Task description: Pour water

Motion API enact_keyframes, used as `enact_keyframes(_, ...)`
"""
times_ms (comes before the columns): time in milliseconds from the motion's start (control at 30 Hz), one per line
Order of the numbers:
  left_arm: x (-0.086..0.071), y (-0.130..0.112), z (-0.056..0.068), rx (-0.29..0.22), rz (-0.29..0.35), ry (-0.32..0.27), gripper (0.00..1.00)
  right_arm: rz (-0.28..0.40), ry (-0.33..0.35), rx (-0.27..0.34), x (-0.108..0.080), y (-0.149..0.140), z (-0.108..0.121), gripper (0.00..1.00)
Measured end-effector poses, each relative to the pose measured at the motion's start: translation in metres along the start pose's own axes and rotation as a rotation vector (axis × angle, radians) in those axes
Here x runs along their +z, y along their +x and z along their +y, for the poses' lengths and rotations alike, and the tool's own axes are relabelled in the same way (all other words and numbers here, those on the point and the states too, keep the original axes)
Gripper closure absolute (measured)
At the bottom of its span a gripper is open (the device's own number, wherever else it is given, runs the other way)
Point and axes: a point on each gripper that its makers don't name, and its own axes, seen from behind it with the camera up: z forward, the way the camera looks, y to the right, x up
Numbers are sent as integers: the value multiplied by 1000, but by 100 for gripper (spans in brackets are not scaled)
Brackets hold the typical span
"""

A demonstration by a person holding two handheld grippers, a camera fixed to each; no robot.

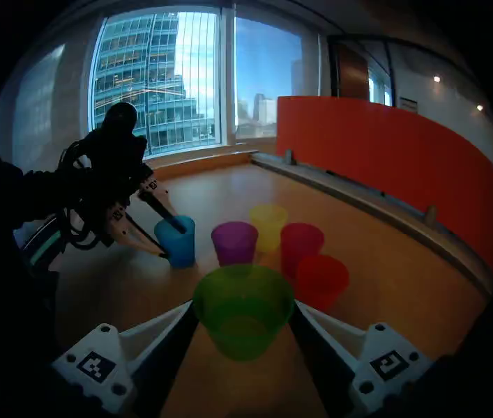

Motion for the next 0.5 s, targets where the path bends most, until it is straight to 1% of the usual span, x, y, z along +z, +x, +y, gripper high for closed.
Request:
enact_keyframes(267,1,-5,0,-3,-25,3,18,-2,-2,2,1,0,0,9)
enact_keyframes(500,0,-21,0,0,-73,5,18,-8,-4,5,3,-4,1,9)
